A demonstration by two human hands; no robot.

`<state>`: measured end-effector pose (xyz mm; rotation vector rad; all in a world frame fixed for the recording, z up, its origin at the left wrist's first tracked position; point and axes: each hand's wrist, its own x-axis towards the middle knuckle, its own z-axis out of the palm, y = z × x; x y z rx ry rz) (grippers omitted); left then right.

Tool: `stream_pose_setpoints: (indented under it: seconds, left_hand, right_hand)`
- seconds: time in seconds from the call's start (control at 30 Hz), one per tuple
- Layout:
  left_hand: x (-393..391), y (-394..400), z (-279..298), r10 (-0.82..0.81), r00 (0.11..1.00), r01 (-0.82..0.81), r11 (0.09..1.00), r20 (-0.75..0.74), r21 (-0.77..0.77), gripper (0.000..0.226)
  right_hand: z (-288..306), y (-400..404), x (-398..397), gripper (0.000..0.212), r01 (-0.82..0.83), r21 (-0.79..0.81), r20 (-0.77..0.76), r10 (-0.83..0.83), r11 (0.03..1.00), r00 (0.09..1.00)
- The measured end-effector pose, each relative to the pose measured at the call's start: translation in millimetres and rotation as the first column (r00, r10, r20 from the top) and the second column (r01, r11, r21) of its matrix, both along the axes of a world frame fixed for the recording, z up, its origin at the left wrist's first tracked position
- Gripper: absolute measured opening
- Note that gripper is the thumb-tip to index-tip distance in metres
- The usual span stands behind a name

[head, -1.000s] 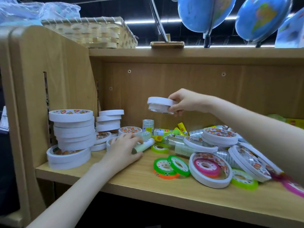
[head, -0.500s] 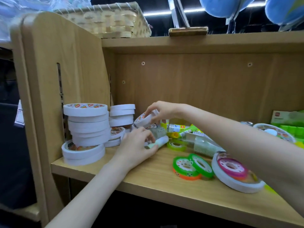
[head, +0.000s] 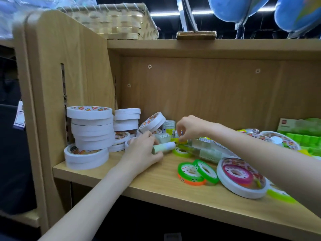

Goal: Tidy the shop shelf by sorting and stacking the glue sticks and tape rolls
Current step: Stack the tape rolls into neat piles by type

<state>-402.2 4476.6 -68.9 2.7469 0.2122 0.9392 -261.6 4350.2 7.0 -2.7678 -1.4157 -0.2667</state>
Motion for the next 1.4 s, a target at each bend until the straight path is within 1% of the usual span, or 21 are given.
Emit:
stream_pose_setpoints:
  seconds: [0.13,0.2,0.27,0.33,0.37,0.4,0.43,0.47,0.5,0.53,0.57,0.63,0.7,0.83,0.93,1.0,1.1,1.2,1.27,1.3,1.4]
  left_hand:
    - [-0.9,2.0,1.6,-0.029,0.987,0.052,0.987,0.156,-0.149,0.022]
    - [-0.9,3.3,5.7,-0.046,0.973,0.113,0.95,0.226,-0.29,0.019]
    - [1.3,4.4,11.9,-0.072,0.945,0.224,0.854,0.32,-0.47,0.017]
    - [5.4,1.3,18.1,-0.065,0.92,0.307,0.733,0.386,-0.608,0.017]
    - [9.3,-1.4,20.2,-0.068,0.91,0.344,0.673,0.409,-0.654,0.017]
    - [14.1,-4.8,22.0,-0.077,0.898,0.384,0.62,0.434,-0.685,0.017]
    - [19.0,-8.3,23.5,-0.086,0.887,0.409,0.599,0.453,-0.688,0.016]
    - [23.3,-12.0,25.4,-0.096,0.881,0.417,0.623,0.464,-0.662,0.017]
    - [27.8,-15.0,27.2,-0.113,0.879,0.414,0.665,0.464,-0.622,0.018]
    - [32.2,-17.8,28.2,-0.139,0.878,0.418,0.692,0.459,-0.589,0.02]
    - [36.4,-20.2,29.1,-0.168,0.876,0.43,0.7,0.453,-0.571,0.021]
    - [44.2,-21.6,30.0,-0.212,0.87,0.454,0.696,0.445,-0.557,0.019]
    - [50.1,-21.7,28.9,-0.221,0.87,0.456,0.7,0.441,-0.55,0.017]
    - [52.7,-22.8,26.8,-0.215,0.864,0.453,0.726,0.454,-0.517,0.019]
    - [51.5,-20.7,24.2,-0.227,0.858,0.461,0.737,0.462,-0.494,0.021]
    - [54.1,-17.5,25.0,-0.216,0.873,0.423,0.783,0.437,-0.457,0.022]
    - [64.4,-16.5,31.0,-0.202,0.909,0.341,0.862,0.364,-0.374,0.022]
    - [79.5,-20.8,33.3,-0.226,0.909,0.351,0.869,0.349,-0.35,0.025]
    - [85.7,-23.8,33.0,-0.225,0.906,0.351,0.872,0.357,-0.34,0.026]
    - [87.1,-24.5,32.3,-0.22,0.908,0.342,0.882,0.358,-0.325,0.027]
    - [85.4,-24.8,29.8,-0.216,0.909,0.321,0.907,0.356,-0.272,0.024]
  right_hand:
    - [3.5,-0.8,-2.8,0.028,0.016,-0.007,-0.015,-0.016,1.0,1.0]
    - [8.5,-4.8,2.7,0.019,0.052,0.259,-0.155,-0.012,0.965,0.988]
    - [20.3,-11.9,7.0,0.009,0.206,0.628,-0.439,0.122,0.75,0.89]
    - [32.7,-20.4,10.8,0.003,0.364,0.764,-0.579,0.318,0.533,0.75]
    - [36.4,-23.5,12.7,0.008,0.386,0.783,-0.581,0.35,0.488,0.735]
    - [37.3,-25.7,16.0,0.014,0.347,0.79,-0.547,0.325,0.505,0.772]
    - [36.4,-29.0,19.5,0.02,0.241,0.767,-0.452,0.233,0.595,0.861]
    - [34.9,-32.6,23.4,0.025,0.104,0.643,-0.291,0.116,0.758,0.95]
    - [31.5,-34.4,28.6,0.026,-0.003,0.409,-0.114,0.054,0.912,0.992]
    - [26.6,-35.1,32.7,0.024,-0.06,0.164,0.016,0.058,0.985,0.998]
    - [21.6,-35.8,36.8,0.023,-0.069,-0.035,0.057,0.071,0.997,0.996]
    - [17.5,-34.9,38.0,0.027,-0.069,-0.184,-0.013,0.068,0.981,0.998]
    - [17.8,-32.4,36.6,0.031,-0.068,-0.196,-0.028,0.064,0.978,0.998]
    - [12.9,-18.6,34.3,0.024,-0.005,-0.264,0.075,0.026,0.965,0.997]
    - [24.4,-18.9,33.6,0.027,0.127,-0.118,0.21,-0.1,0.985,0.973]
    - [41.8,-31.9,35.7,0.034,0.225,0.009,0.175,-0.223,0.974,0.959]
    - [43.7,-51.0,44.2,0.036,0.326,-0.038,0.115,-0.32,0.945,0.94]
    - [25.0,-53.5,48.7,0.037,0.28,-0.104,0.078,-0.272,0.955,0.959]
    - [18.2,-47.7,50.1,0.056,0.23,-0.13,0.018,-0.23,0.964,0.973]
    - [16.3,-42.6,51.9,0.056,0.221,-0.146,-0.003,-0.224,0.964,0.975]
    - [6.1,-26.3,55.2,0.028,0.215,-0.191,-0.029,-0.224,0.958,0.974]
